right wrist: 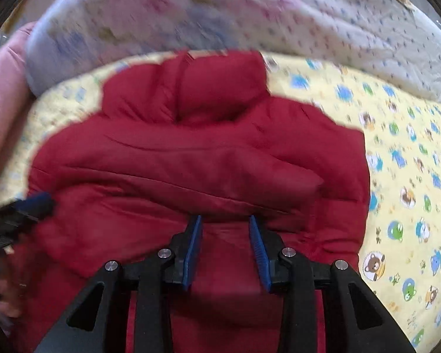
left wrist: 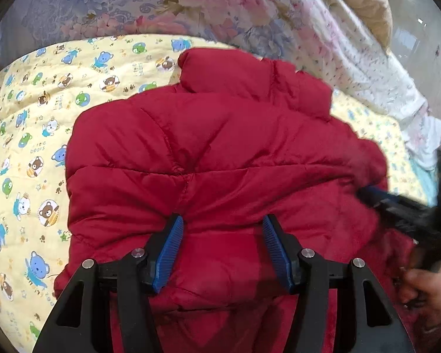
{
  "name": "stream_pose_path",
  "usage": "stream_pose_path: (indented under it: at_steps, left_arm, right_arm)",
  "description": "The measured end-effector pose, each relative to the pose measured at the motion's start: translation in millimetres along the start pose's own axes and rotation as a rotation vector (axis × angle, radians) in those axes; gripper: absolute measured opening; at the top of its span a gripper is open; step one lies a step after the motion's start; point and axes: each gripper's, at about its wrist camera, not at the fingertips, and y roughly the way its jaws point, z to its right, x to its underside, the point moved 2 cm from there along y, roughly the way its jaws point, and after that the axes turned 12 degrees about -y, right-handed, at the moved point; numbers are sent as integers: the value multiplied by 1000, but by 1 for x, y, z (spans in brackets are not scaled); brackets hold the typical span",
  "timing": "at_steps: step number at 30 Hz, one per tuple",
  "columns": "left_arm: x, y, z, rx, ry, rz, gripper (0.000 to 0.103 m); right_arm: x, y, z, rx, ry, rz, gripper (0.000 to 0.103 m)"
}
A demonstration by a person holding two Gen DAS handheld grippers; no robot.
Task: Fold large clothes
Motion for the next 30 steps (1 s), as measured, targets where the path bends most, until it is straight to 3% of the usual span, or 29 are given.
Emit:
stream_pose_path:
  at_steps: [3,5,8,13,19,30]
  left_arm:
    - [-9,-21,-6,38,-44,45,55]
    - [-14,-26,-11,24,-54,64,54]
    - [-9,-4,-19,-18,-35,-9,54]
    - [4,10,-18,-75,28,-12,54]
    - [3,13,-17,-68,24,-17,55]
    - [9,-5,-29,-63,0,5,54]
  right_arm:
    - [3,1,5,-15,12,7,36]
    - [4,1,5,-16,12,5,36]
    - [4,1,7,-19,18,5,36]
    - [5,-19,5,-15,41,14,36]
    - [14,-7,11,-31,47,-17,38]
    - [20,0,11,-48,50,1,38]
